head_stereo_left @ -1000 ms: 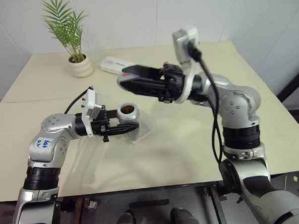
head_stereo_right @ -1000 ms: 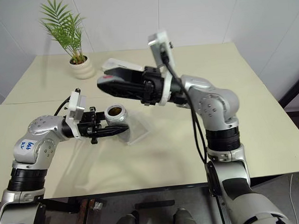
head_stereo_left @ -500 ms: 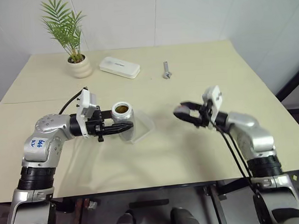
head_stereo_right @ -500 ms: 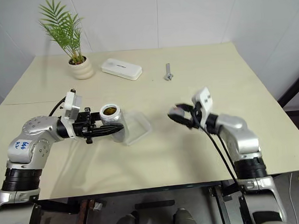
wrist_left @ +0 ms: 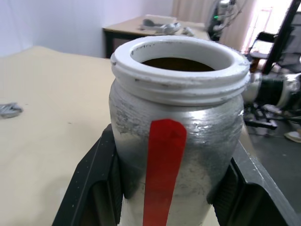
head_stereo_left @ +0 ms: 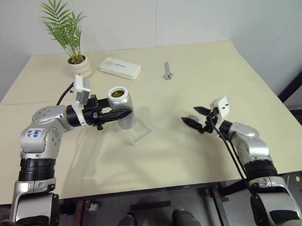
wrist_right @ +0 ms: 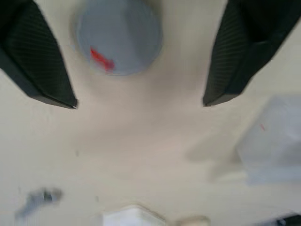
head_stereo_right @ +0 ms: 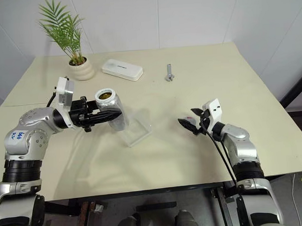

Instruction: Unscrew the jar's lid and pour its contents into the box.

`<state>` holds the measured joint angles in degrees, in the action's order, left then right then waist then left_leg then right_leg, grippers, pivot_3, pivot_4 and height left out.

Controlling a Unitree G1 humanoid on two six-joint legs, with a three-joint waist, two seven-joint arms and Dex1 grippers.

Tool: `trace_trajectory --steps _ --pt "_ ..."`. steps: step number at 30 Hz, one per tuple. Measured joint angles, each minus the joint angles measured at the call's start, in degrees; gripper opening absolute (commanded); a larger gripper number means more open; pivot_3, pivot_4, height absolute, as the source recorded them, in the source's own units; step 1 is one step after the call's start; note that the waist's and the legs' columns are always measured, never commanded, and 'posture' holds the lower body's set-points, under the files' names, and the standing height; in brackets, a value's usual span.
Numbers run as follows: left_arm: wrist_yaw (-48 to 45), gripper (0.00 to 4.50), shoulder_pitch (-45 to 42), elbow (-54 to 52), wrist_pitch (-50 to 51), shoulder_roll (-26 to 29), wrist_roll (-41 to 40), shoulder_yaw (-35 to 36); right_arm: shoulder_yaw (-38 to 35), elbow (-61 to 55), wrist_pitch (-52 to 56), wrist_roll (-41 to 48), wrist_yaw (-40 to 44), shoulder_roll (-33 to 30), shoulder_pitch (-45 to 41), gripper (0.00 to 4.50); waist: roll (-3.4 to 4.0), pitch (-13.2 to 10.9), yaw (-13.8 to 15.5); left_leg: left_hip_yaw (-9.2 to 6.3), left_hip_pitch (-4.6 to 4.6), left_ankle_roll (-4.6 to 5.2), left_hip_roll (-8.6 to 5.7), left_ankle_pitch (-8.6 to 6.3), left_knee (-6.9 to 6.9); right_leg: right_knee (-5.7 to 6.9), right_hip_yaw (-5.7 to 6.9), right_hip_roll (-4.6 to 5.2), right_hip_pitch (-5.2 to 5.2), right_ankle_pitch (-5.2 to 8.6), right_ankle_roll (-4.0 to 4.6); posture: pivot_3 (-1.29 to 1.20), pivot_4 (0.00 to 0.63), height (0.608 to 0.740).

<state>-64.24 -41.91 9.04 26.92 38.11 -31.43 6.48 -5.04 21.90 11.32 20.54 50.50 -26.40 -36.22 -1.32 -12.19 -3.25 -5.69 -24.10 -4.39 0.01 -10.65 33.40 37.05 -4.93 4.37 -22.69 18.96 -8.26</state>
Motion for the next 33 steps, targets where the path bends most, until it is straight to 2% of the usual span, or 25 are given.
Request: trace_trajectory --steps 6,10,14,19,22,27,29,31,33 --pt "2.62 1.94 -5.49 9.51 -6.02 2.07 9.28 -2.97 2.49 -24.51 16.41 4.61 2.37 -8.13 2.36 4.48 0.0 0.0 0.17 -0.02 -0.02 0.0 -0.02 0.0 0.04 -0.05 0.01 0.0 0.02 0.0 -0.02 0.0 0.15 0.74" --pt "2.86 1.94 -9.57 16.45 -12.38 3.1 15.73 -5.65 5.19 -36.01 25.23 7.68 2.32 -10.62 2.53 4.48 0.0 0.0 0.17 -0.02 -0.04 0.0 -0.01 0.0 0.03 -0.08 0.02 -0.01 0.01 0.0 -0.02 0.0 0.15 0.74" --pt "1.93 1.94 -11.87 21.18 -18.38 3.58 19.65 -7.17 7.92 -40.03 26.53 6.96 2.27 -12.14 2.98 4.48 -0.01 0.0 0.3 -0.01 -0.08 0.02 -0.03 -0.01 0.03 -0.15 0.01 0.0 0.02 0.0 -0.02 0.0 0.15 0.74" --pt "4.42 1.94 -11.71 20.55 -26.34 3.11 25.12 -9.18 7.18 -39.53 26.35 5.88 0.0 -12.14 4.13 4.48 -0.02 -0.01 0.52 -0.02 -0.1 0.03 -0.03 -0.02 0.01 -0.15 0.01 0.01 0.01 0.0 -0.03 0.0 0.15 0.74" --pt "12.24 1.94 -11.67 20.52 -36.72 2.97 32.49 -11.0 6.23 -39.48 26.14 5.73 -1.38 -12.14 4.26 4.48 -0.02 -0.01 0.58 -0.02 -0.09 0.02 -0.03 -0.02 0.04 -0.13 0.0 0.01 0.01 0.0 -0.04 0.0 0.15 0.74" --pt "34.04 1.94 -11.71 20.75 -57.19 4.7 52.55 -15.29 6.2 -39.49 25.06 4.66 -3.36 -11.49 6.67 4.48 -0.02 -0.01 0.92 0.0 -0.09 0.03 -0.04 -0.02 0.07 -0.13 -0.02 0.01 0.01 -0.02 -0.07 0.0 0.15 0.74" --pt "44.59 1.94 -11.89 20.62 -62.71 6.13 62.69 -18.13 6.19 -39.5 25.01 4.72 -4.19 -10.54 6.68 4.48 -0.02 -0.01 1.01 0.0 -0.08 0.03 -0.05 -0.02 0.09 -0.1 -0.03 0.01 0.01 -0.03 -0.08 0.0 0.15 0.74" --pt "59.91 1.94 -12.88 19.17 -65.9 10.03 79.41 -24.99 6.02 -39.55 25.0 4.98 -4.89 -9.34 6.67 4.48 -0.06 -0.03 1.1 0.0 -0.09 0.03 -0.05 -0.02 0.14 -0.07 -0.03 0.0 0.01 -0.04 -0.12 0.0 0.15 0.74" --pt "71.99 1.94 -14.07 18.12 -66.96 12.47 91.2 -29.45 5.96 -39.59 25.03 5.54 -5.25 -8.62 6.67 4.48 -0.06 -0.03 1.28 0.03 -0.09 0.03 -0.09 -0.02 0.14 -0.07 -0.07 0.02 0.02 -0.06 -0.17 0.0 0.15 0.74"
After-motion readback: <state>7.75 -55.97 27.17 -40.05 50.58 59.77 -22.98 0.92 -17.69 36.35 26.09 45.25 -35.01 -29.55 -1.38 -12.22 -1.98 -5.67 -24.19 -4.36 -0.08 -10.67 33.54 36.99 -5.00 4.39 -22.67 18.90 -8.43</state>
